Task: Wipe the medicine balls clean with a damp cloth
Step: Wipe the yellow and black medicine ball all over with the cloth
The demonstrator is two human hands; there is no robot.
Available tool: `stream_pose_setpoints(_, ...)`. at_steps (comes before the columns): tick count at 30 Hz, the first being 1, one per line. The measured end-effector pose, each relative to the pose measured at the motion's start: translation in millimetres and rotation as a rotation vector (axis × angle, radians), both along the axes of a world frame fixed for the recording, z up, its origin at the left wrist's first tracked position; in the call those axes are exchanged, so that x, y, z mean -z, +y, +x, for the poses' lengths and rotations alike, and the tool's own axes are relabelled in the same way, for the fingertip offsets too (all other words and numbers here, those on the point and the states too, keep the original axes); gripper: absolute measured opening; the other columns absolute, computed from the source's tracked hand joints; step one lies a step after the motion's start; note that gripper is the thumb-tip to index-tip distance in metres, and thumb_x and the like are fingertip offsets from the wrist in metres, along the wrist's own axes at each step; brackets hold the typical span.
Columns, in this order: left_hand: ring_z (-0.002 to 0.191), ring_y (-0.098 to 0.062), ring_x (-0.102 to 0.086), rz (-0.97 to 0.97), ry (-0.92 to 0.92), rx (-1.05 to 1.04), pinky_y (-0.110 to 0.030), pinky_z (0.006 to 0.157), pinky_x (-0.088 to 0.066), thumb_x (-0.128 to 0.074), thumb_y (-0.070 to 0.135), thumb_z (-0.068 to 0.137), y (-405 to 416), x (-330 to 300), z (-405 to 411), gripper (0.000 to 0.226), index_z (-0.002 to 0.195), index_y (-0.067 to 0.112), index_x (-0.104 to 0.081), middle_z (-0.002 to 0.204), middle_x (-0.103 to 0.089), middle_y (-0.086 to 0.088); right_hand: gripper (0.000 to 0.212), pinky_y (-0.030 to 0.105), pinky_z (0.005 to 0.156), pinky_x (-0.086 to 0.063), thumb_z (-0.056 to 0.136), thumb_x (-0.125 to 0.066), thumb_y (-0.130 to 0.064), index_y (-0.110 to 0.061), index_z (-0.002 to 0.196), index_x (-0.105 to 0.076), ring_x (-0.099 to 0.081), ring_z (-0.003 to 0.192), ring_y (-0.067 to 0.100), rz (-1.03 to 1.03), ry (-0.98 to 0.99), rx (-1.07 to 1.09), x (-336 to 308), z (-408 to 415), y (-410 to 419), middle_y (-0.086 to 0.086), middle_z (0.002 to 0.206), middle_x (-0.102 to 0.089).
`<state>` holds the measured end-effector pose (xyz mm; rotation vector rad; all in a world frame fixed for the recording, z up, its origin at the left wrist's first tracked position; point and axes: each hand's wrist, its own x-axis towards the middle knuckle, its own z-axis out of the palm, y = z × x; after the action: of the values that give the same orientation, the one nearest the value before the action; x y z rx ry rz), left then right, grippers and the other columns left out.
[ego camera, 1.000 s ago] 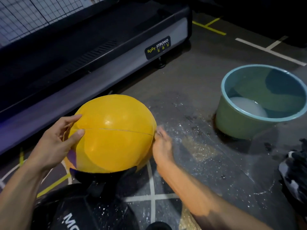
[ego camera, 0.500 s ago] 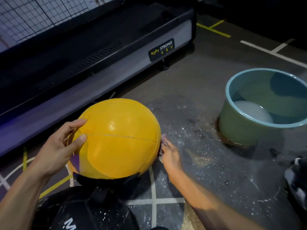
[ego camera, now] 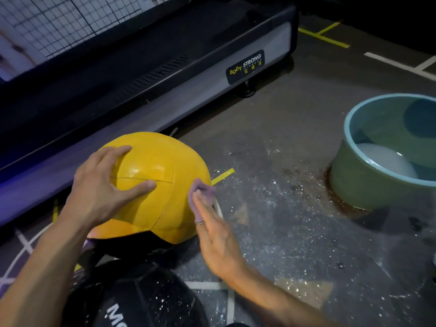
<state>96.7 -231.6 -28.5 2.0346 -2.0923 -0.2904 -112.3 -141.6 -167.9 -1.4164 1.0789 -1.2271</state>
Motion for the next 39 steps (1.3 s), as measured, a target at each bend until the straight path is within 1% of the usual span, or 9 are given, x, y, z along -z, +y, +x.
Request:
stream_pose_setpoints(8, 0.148, -0.027, -0.028, 0.031, 0.122, 0.024, -0.06, 0.116, -0.031, -0.067, 0.09, 0.057, 3.6, 1.1, 15.9, 0.098, 0.144, 0.058, -0.035, 0.162, -0.028, 0.012, 0.028, 0.04, 0.1, -0.047, 0.107, -0.048, -0.017, -0.014, 0.125, -0.069, -0.056, 0.098, 0.017, 0.992, -0.306, 0.387, 57.6, 1.9, -56.5, 0.003, 0.111, -0.069)
stream_pose_setpoints(10, 0.149, -0.024, -0.027, 0.039, 0.113, 0.055, -0.058, 0.117, -0.029, -0.065, 0.09, 0.055, 3.0, 2.1, 19.9, 0.103, 0.148, 0.055, -0.037, 0.163, -0.027, 0.014, 0.034, 0.033, 0.091, -0.049, 0.108, -0.044, -0.017, -0.015, 0.136, -0.065, -0.055, 0.102, 0.013, 0.907, -0.424, 0.407, 26.1, 15.1, -73.9, 0.003, 0.127, -0.068)
stream_pose_setpoints(12, 0.15, -0.02, -0.026, 0.022, 0.104, 0.075, -0.054, 0.119, -0.027, -0.065, 0.09, 0.056, 4.2, 4.4, 22.2, 0.105, 0.15, 0.051, -0.037, 0.164, -0.026, 0.015, 0.039, 0.023, 0.103, -0.043, 0.11, -0.041, -0.018, -0.024, 0.146, -0.056, -0.054, 0.111, -0.005, 0.622, -0.459, 0.422, -15.8, 27.5, -85.6, -0.009, 0.144, -0.057)
stream_pose_setpoints(14, 0.15, -0.018, -0.027, -0.012, 0.103, 0.098, -0.047, 0.119, -0.025, -0.065, 0.09, 0.057, 7.2, 7.8, 21.6, 0.106, 0.15, 0.047, -0.041, 0.164, -0.029, 0.014, 0.042, 0.022, 0.115, -0.034, 0.11, -0.04, -0.021, -0.028, 0.15, -0.05, -0.046, 0.128, -0.014, 0.198, -0.213, 0.241, -51.7, 40.0, -87.9, -0.013, 0.153, -0.048)
stream_pose_setpoints(18, 0.15, -0.021, -0.031, -0.079, 0.069, 0.194, -0.055, 0.122, -0.027, -0.061, 0.095, 0.061, 12.1, 19.6, 17.8, 0.101, 0.147, 0.045, -0.046, 0.16, -0.035, 0.012, 0.049, 0.032, 0.126, -0.018, 0.103, -0.045, -0.01, -0.012, 0.152, -0.046, -0.031, 0.151, 0.012, -0.361, 0.182, -0.027, -42.6, 47.7, -87.6, 0.003, 0.159, -0.042)
stream_pose_setpoints(24, 0.158, -0.015, -0.005, -0.03, 0.041, 0.197, -0.061, 0.124, -0.017, -0.059, 0.096, 0.062, 19.2, 21.0, 3.0, 0.099, 0.149, 0.057, -0.036, 0.165, -0.016, 0.03, 0.036, 0.037, 0.104, -0.047, 0.108, -0.041, -0.036, -0.032, 0.137, -0.062, -0.058, 0.127, 0.014, 0.362, 0.092, 0.239, -13.2, -17.8, -146.7, -0.006, 0.136, -0.064)
stream_pose_setpoints(31, 0.159, -0.014, 0.003, 0.035, -0.046, 0.349, -0.061, 0.126, -0.008, -0.053, 0.099, 0.062, 2.7, 16.5, -8.9, 0.099, 0.15, 0.064, -0.026, 0.167, -0.008, 0.031, 0.044, 0.026, 0.114, -0.037, 0.109, -0.039, -0.028, -0.034, 0.153, -0.045, -0.042, 0.142, 0.007, -0.199, 0.257, -0.019, -34.7, -18.7, -115.8, -0.009, 0.157, -0.043)
stream_pose_setpoints(35, 0.158, -0.007, 0.0, 0.048, 0.027, 0.399, -0.05, 0.128, -0.002, -0.054, 0.089, 0.073, -9.8, 0.5, -11.9, 0.091, 0.154, 0.055, -0.031, 0.168, -0.009, 0.029, 0.034, 0.036, 0.097, -0.047, 0.109, -0.042, -0.027, -0.034, 0.133, -0.065, -0.062, 0.122, 0.024, 0.322, 0.382, 0.216, 15.9, -65.0, -137.6, 0.002, 0.13, -0.069)
stream_pose_setpoints(39, 0.142, -0.026, -0.043, -0.144, -0.021, 0.038, -0.05, 0.115, -0.036, -0.04, 0.075, 0.094, 11.8, -4.8, 12.8, 0.067, 0.151, 0.039, -0.044, 0.159, -0.039, 0.006, 0.037, 0.042, 0.102, -0.051, 0.108, -0.044, -0.023, -0.03, 0.142, -0.059, -0.065, 0.116, 0.017, 0.337, 0.24, 0.295, 23.9, -82.9, -109.2, -0.007, 0.124, -0.071)
